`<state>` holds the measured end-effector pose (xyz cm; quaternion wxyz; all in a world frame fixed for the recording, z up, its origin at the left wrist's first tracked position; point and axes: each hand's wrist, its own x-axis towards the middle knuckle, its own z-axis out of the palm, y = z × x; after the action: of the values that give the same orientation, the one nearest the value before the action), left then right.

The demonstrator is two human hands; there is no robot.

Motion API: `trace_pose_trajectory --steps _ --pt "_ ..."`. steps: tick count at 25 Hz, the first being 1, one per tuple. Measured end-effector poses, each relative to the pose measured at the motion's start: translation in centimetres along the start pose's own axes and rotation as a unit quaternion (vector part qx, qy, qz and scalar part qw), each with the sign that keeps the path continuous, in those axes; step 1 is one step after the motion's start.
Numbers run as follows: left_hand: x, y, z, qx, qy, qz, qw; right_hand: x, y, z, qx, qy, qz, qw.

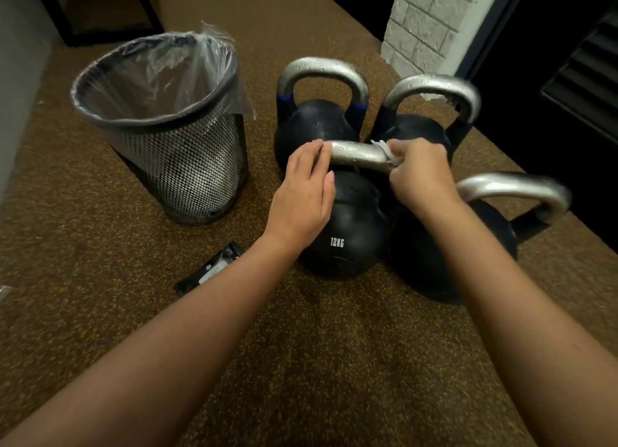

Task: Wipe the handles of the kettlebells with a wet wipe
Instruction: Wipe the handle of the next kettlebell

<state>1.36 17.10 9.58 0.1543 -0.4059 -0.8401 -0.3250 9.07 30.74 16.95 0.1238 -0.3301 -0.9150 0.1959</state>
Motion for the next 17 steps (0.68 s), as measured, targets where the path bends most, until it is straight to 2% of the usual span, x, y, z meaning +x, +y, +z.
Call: trace_pose_trajectory --steps 2,3,5,7,8,13,15,17 --pt "0.0 0.1 -0.1 0.002 0.001 0.004 1.000 -1.9 1.2 1.1 0.010 0.055 -0.086 0.995" --pt "0.0 0.1 -0.1 0.002 0.002 0.007 1.000 -2.4 2.1 1.7 0.026 0.079 -0.089 0.993" --pt "0.0 0.1 -0.1 -0.001 0.003 0.005 1.000 -2.3 3.6 2.3 0.067 0.081 -0.026 0.994" --pt "0.0 0.2 -0.1 -0.002 0.003 0.000 1.000 -1.6 4.3 2.3 0.098 0.040 0.062 0.992" --pt "0.0 0.2 0.0 -0.001 0.003 -0.001 1.000 -1.3 4.2 2.2 0.103 0.033 0.078 0.991" --pt "-0.1 0.4 0.1 0.003 0.005 -0.003 1.000 -3.1 3.9 3.3 0.128 0.122 -0.050 0.983" --pt "0.0 0.3 -0.1 0.006 0.002 -0.002 1.000 -3.1 3.9 3.4 0.157 0.119 -0.009 0.980" --pt "0.0 0.4 -0.1 0.006 0.000 -0.004 1.000 -2.7 3.4 2.9 0.158 0.089 0.074 0.981"
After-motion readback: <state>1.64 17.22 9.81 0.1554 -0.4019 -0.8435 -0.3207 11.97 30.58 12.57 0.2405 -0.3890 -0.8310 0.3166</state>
